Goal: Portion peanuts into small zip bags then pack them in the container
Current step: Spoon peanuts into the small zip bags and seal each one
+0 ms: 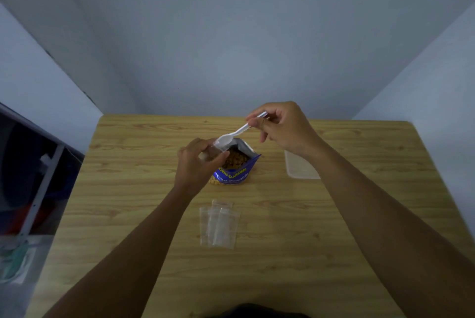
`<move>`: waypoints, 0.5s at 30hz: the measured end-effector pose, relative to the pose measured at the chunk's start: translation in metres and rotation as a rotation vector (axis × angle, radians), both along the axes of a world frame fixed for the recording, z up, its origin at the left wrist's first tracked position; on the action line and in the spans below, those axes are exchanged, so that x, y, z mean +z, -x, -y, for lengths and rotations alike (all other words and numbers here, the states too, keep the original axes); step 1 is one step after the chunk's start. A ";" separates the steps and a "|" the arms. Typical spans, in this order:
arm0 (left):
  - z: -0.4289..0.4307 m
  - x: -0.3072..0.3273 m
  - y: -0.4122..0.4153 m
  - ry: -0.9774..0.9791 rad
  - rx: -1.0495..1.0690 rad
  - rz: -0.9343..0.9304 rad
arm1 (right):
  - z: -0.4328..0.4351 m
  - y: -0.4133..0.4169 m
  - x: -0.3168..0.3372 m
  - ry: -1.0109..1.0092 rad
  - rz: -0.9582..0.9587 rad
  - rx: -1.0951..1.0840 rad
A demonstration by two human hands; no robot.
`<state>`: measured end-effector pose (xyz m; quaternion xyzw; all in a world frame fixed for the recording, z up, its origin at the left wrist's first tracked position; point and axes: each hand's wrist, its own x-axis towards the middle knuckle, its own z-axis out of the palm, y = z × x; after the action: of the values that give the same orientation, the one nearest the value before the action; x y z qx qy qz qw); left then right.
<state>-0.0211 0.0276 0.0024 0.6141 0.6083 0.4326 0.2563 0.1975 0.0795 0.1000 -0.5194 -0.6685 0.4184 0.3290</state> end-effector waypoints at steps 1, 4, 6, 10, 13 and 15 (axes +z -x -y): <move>0.001 -0.001 0.003 0.006 0.016 0.011 | -0.001 -0.004 -0.003 -0.004 -0.039 -0.057; 0.005 -0.003 0.012 0.012 0.028 0.019 | 0.001 -0.014 -0.019 -0.041 -0.032 -0.219; 0.008 -0.005 0.017 0.002 0.027 0.013 | 0.008 -0.016 -0.033 -0.079 0.045 -0.252; 0.011 -0.011 0.021 0.013 0.043 -0.031 | 0.031 -0.006 -0.060 -0.161 0.238 -0.178; 0.013 -0.016 0.022 0.018 0.039 -0.068 | 0.046 0.005 -0.077 -0.344 0.418 -0.071; 0.014 -0.019 0.021 0.009 0.016 -0.080 | 0.051 0.011 -0.086 -0.387 0.455 -0.064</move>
<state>-0.0423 0.0139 -0.0165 0.6247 0.6249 0.4072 0.2312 0.1861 0.0286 0.0137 -0.5484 -0.7757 0.1455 0.2765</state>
